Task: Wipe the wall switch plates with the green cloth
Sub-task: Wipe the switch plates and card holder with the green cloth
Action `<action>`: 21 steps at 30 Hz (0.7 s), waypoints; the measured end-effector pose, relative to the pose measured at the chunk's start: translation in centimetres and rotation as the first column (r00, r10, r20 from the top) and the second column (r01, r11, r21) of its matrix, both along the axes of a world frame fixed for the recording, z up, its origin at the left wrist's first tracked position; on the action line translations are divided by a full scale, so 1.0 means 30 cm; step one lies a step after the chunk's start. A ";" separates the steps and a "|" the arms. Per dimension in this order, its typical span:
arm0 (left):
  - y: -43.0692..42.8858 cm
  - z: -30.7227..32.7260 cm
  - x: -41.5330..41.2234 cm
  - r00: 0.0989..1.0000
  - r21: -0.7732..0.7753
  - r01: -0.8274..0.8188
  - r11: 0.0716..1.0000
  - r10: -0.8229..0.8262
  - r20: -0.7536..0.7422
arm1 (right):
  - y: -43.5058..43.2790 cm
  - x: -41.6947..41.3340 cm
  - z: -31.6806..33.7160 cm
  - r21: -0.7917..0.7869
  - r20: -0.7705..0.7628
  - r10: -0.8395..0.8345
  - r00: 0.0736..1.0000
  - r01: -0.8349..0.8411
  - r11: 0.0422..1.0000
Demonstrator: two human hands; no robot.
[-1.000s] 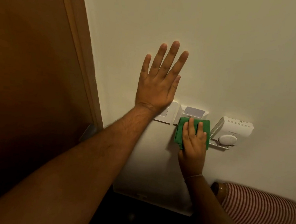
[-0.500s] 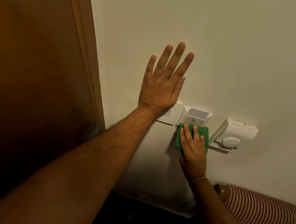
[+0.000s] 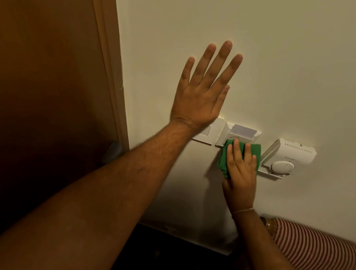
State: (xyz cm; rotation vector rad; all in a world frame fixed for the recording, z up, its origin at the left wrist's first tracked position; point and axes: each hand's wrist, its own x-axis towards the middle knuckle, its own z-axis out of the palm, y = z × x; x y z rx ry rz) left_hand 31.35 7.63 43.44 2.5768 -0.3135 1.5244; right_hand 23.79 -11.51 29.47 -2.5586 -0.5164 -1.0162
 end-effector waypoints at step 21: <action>-0.001 0.001 -0.008 1.000 -0.020 0.010 1.000 -0.010 -0.009 | 0.198 0.035 0.016 0.115 0.089 -0.053 0.995 0.042 0.992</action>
